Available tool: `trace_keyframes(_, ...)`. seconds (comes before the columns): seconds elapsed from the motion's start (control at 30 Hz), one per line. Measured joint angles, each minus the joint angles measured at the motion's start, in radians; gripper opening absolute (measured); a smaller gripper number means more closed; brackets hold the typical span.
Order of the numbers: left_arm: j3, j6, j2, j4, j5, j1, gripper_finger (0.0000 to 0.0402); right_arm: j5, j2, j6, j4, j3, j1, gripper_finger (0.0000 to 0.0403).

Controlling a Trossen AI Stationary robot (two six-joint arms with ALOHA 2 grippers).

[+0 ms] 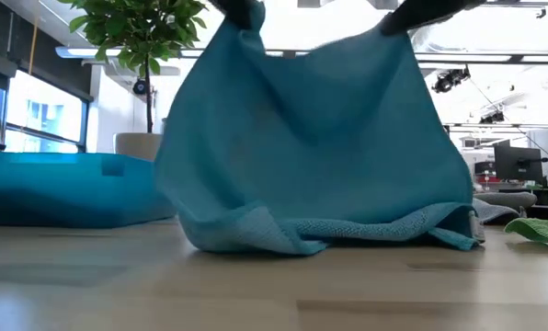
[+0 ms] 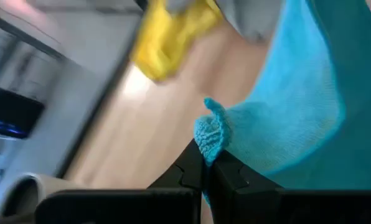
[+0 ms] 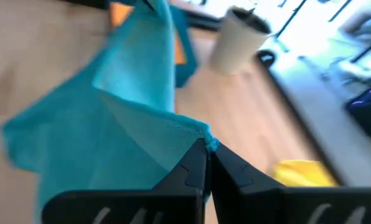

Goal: Fold microfiber towels
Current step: Fold the blue microfiber towel on the table

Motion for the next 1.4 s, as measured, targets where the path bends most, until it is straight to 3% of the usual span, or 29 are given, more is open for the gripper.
trace_keyframes(0.17,0.0,-0.066,-0.038,-0.006,-0.201,0.023,0.0,0.12,-0.088,-0.141,-0.008,0.0,-0.039,0.0)
trace_keyframes(0.33,0.0,-0.059,-0.106,-0.035,-0.269,0.064,0.0,0.181,-0.147,-0.286,-0.007,0.0,-0.13,0.0)
trace_keyframes(0.6,0.0,0.21,-0.218,0.035,-0.311,0.241,0.0,0.204,-0.196,-0.694,0.099,0.054,-0.356,0.0)
trace_keyframes(0.7,0.001,0.323,-0.239,0.14,-0.339,0.279,0.0,0.207,-0.198,-0.79,0.103,0.139,-0.397,0.0)
trace_keyframes(0.83,0.001,0.468,-0.245,0.245,-0.299,0.283,0.0,0.21,-0.18,-0.89,0.084,0.215,-0.406,0.0)
trace_keyframes(0.93,-0.001,0.461,-0.229,0.231,-0.137,0.275,0.0,0.183,-0.175,-0.732,-0.051,0.215,-0.379,0.0)
trace_keyframes(1.03,-0.081,0.396,-0.208,0.235,0.098,0.253,0.0,-0.007,-0.168,-0.35,-0.293,0.148,-0.348,0.0)
trace_keyframes(1.1,-0.177,0.382,-0.189,0.285,0.191,0.228,0.0,-0.134,-0.166,-0.168,-0.322,0.047,-0.311,0.0)
trace_keyframes(1.27,-0.413,0.37,-0.113,0.613,0.359,0.134,0.0,-0.284,-0.144,0.042,-0.037,-0.209,-0.164,0.0)
trace_keyframes(1.4,-0.473,0.367,-0.052,0.837,0.456,0.06,0.0,-0.376,-0.092,0.16,0.19,-0.318,-0.071,0.0)
